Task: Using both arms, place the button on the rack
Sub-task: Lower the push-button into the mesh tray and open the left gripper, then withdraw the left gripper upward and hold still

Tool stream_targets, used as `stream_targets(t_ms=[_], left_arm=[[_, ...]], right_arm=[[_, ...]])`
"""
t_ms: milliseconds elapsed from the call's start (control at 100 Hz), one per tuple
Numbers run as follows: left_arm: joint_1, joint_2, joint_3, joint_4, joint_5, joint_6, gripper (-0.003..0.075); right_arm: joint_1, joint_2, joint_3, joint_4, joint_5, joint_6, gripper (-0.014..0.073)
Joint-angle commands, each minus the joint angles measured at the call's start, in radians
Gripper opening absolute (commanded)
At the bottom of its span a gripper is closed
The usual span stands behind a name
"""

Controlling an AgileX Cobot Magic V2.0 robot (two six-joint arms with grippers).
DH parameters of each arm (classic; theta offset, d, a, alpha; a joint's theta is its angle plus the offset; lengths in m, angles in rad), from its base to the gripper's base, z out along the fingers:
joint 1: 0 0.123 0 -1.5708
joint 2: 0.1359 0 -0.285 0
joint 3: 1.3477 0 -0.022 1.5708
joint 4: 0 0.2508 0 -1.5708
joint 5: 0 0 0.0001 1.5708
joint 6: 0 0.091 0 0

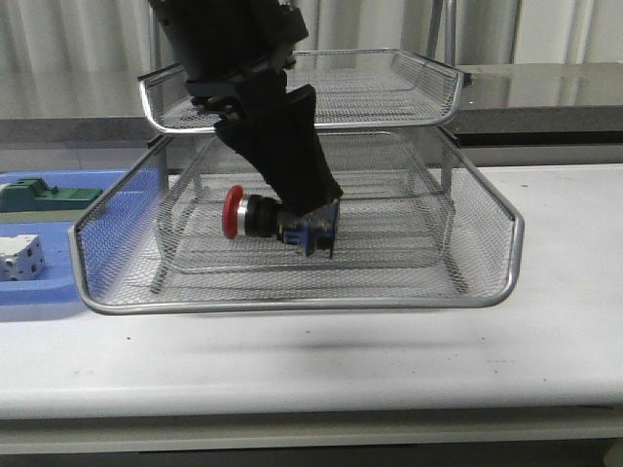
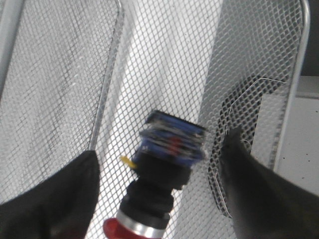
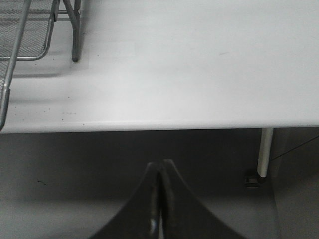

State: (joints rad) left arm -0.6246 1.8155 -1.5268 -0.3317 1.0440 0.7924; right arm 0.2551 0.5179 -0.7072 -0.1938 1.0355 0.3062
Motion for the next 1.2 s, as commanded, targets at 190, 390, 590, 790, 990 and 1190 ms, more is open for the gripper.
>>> stream_targets(t_ms=[190, 390, 590, 790, 990, 1190], left_arm=[[-0.007, -0.048, -0.052, -0.074, 0.021, -0.009, 0.0536], [-0.007, -0.078, -0.149, -0.114, 0.113, -0.03, 0.0533], [0.033, -0.168, -0.17, -0.098, 0.134, -0.083, 0.0531], [0.188, -0.27, -0.17, -0.096, 0.15, -0.132, 0.0531], [0.361, -0.375, -0.157, -0.096, 0.148, -0.149, 0.0531], [0.508, -0.532, -0.024, -0.096, 0.048, -0.153, 0.053]], right_arm=[[0.001, 0.006, -0.033, -0.028, -0.048, 0.0, -0.0071], [0.001, 0.006, -0.033, -0.028, -0.048, 0.0, -0.0071], [0.001, 0.006, -0.033, -0.028, -0.048, 0.0, -0.0071], [0.001, 0.006, -0.033, -0.028, -0.048, 0.0, -0.0071], [0.001, 0.006, -0.033, -0.028, -0.048, 0.0, -0.0071], [0.001, 0.006, -0.033, -0.028, -0.048, 0.0, -0.0071]])
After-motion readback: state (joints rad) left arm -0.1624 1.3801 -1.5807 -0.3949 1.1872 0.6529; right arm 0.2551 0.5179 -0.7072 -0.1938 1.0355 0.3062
